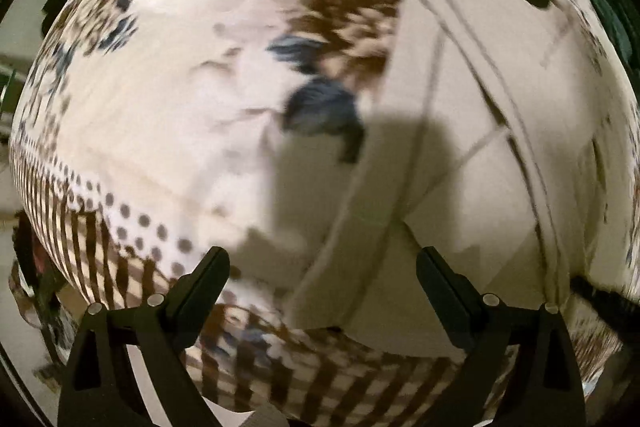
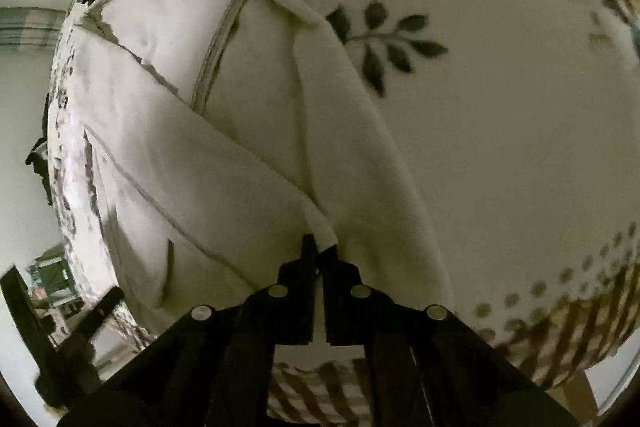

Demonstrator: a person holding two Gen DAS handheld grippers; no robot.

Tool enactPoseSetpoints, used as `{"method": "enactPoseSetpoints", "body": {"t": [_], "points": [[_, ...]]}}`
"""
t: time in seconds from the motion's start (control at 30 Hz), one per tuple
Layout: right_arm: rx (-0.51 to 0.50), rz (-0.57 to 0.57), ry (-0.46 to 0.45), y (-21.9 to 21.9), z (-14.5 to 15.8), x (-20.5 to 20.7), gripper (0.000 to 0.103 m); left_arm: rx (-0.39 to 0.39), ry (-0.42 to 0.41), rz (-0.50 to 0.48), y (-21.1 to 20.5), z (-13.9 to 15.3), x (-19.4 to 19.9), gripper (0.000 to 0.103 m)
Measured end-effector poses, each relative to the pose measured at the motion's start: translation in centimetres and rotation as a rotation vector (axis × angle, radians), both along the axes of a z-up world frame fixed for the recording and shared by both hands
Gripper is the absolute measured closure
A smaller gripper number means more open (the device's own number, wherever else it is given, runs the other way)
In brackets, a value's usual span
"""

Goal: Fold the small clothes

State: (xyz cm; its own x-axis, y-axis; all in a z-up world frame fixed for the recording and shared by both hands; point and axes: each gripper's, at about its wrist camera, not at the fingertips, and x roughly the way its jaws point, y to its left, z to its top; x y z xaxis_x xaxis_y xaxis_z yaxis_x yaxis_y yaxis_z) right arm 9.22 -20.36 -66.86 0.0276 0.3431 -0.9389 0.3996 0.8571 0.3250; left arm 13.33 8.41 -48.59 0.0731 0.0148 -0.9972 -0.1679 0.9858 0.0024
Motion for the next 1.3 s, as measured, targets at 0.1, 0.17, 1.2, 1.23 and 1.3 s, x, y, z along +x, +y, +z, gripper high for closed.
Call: {"method": "enactPoseSetpoints", "body": {"t": [0.1, 0.17, 1.2, 1.23, 1.3], "points": [[-0.05, 0.033, 0.05, -1.6, 0.0, -2.2, 0.1, -0.024, 0.011, 0.038, 1.6, -0.1, -1.2, 0.008], [-0.023, 0.026, 0.087, -2.5, -0.3, -3.0, 0.099, -0.044, 0.025, 0.05, 2.5, -0.1, -2.3, 0.008], [0.285, -0.227, 0.059, -20.2, 5.2, -14.8, 0.099, -0.638, -0.012, 0.3, 11.8, 3.9, -11.0, 0.099], [0.29, -0.222, 0.048, -20.3, 5.8, -14.2, 0.099, -0.658, -0.023, 0.31, 12.1, 4.3, -10.5, 0.099], [0.296, -0.214, 0.014, -19.4, 7.0, -11.0, 0.099, -0.675, -0.036, 0.331, 11.7, 3.8, -8.3, 0.099]]}}
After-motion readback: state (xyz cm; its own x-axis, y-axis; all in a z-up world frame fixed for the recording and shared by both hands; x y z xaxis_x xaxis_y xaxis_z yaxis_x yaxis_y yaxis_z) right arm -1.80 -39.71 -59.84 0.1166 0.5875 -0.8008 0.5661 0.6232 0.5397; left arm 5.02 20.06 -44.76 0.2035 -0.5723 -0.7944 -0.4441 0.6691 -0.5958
